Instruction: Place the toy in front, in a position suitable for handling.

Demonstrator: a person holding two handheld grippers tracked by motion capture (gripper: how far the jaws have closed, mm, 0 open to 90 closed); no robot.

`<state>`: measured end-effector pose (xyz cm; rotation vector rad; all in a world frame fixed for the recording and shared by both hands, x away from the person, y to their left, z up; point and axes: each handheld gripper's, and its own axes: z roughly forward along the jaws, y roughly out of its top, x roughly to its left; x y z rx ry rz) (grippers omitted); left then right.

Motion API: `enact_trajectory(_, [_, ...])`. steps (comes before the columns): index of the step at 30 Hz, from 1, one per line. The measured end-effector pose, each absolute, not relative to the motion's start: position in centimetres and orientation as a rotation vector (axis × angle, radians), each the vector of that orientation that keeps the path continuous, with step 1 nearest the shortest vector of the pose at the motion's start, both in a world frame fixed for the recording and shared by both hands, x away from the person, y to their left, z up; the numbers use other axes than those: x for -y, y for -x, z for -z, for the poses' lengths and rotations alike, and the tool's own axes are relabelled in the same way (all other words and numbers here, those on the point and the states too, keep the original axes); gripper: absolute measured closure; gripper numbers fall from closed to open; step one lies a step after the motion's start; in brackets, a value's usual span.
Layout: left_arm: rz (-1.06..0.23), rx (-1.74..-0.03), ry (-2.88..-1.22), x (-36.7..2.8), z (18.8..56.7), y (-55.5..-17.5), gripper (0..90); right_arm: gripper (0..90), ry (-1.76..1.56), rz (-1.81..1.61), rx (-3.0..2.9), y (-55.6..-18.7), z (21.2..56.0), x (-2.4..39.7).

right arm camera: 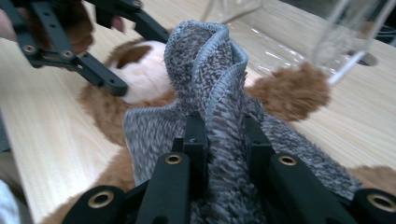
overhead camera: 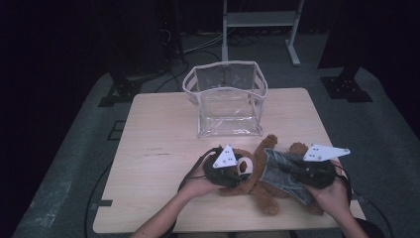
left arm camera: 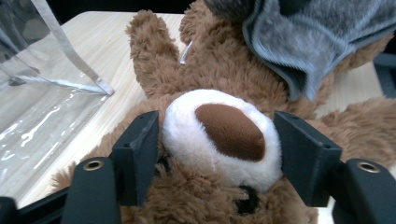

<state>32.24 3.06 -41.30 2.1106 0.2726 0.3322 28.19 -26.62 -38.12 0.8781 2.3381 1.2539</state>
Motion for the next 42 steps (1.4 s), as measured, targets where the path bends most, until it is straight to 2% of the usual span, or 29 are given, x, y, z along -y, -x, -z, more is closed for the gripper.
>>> enact_trajectory(10, [-0.339,-0.266,-2.129,-3.3,41.3,-31.7,34.7,75.6,-1.000,-1.235,-2.310,-29.5,38.4,28.9])
enact_trajectory(15, [-0.322,-0.281,-2.098,-3.3,40.9,-31.7,26.8,76.1,-0.987,-1.251,-2.354,-30.0,38.9,27.6])
enact_trajectory(17, [-0.324,-0.280,-2.096,-3.2,40.8,-31.7,26.5,76.1,-0.971,-1.270,-2.378,-30.2,38.9,26.9])
enact_trajectory(18, [-0.326,-0.278,-2.102,-3.2,40.8,-31.7,27.0,76.1,-0.961,-1.278,-2.384,-30.2,38.9,26.6])
enact_trajectory(22, [-0.388,-0.281,-2.173,-3.6,41.2,-31.5,41.6,75.9,-0.897,-1.265,-2.407,-30.3,38.7,24.6])
enact_trajectory(34, [-0.402,-0.281,-2.162,-4.8,41.3,-30.2,41.8,76.0,-1.034,-1.267,-2.369,-31.5,39.3,27.5])
enact_trajectory(42, [-0.414,-0.277,-2.185,-4.9,41.0,-30.4,42.7,75.9,-0.922,-1.277,-2.407,-31.4,38.0,25.2])
